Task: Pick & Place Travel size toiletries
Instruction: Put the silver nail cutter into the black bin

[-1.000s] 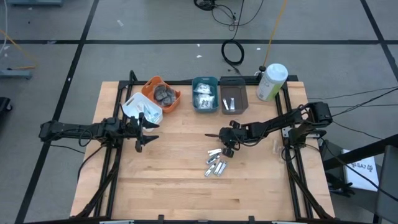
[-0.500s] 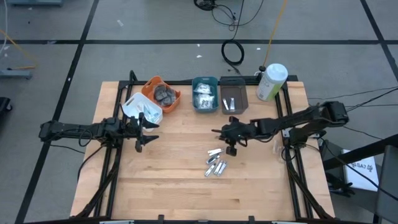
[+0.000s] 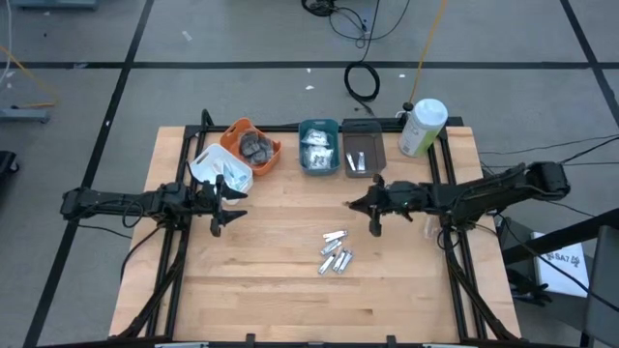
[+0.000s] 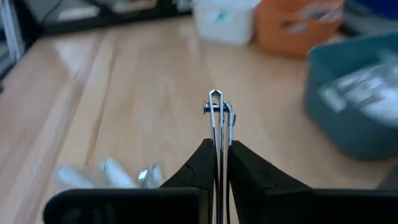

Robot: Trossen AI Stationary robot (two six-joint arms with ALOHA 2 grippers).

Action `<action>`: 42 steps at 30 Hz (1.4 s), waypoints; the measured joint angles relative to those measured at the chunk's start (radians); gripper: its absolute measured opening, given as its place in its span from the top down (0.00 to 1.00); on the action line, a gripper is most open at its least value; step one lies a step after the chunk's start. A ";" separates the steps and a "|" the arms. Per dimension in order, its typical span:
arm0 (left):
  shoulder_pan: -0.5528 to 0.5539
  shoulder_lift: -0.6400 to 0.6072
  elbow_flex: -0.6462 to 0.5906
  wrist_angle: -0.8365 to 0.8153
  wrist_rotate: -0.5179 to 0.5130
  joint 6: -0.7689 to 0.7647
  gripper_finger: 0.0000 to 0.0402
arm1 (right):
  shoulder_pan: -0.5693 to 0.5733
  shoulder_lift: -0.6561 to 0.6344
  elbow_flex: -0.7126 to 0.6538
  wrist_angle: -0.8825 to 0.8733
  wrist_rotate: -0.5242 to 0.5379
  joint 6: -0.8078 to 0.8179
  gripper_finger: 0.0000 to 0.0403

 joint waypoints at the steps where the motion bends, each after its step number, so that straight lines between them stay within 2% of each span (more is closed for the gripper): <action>1: 0.000 0.000 0.000 -0.001 0.000 0.000 0.36 | -0.017 -0.019 -0.003 0.009 0.000 -0.001 0.95; 9: 0.000 0.000 0.000 0.000 0.000 0.000 0.36 | -0.237 -0.056 -0.003 0.074 0.013 -0.037 0.95; 12: 0.000 0.000 0.000 0.000 0.000 0.000 0.36 | -0.356 -0.035 -0.003 0.067 0.060 -0.040 0.95; 16: 0.000 0.000 0.000 -0.001 0.000 0.000 0.36 | -0.509 0.012 -0.003 0.072 0.055 -0.040 0.95; 20: 0.000 0.000 0.000 -0.001 0.000 0.000 0.36 | -0.601 0.071 -0.003 0.074 0.041 -0.039 0.95; 24: 0.000 0.000 0.000 -0.001 0.000 0.000 0.36 | -0.638 0.123 -0.003 0.099 -0.027 -0.037 0.93; 30: 0.000 0.000 0.000 -0.001 0.000 0.000 0.36 | -0.640 0.174 -0.003 0.148 -0.026 -0.033 0.92; 42: 0.000 0.000 0.000 0.000 0.000 0.000 0.36 | -0.640 0.183 -0.003 0.179 -0.021 -0.004 0.82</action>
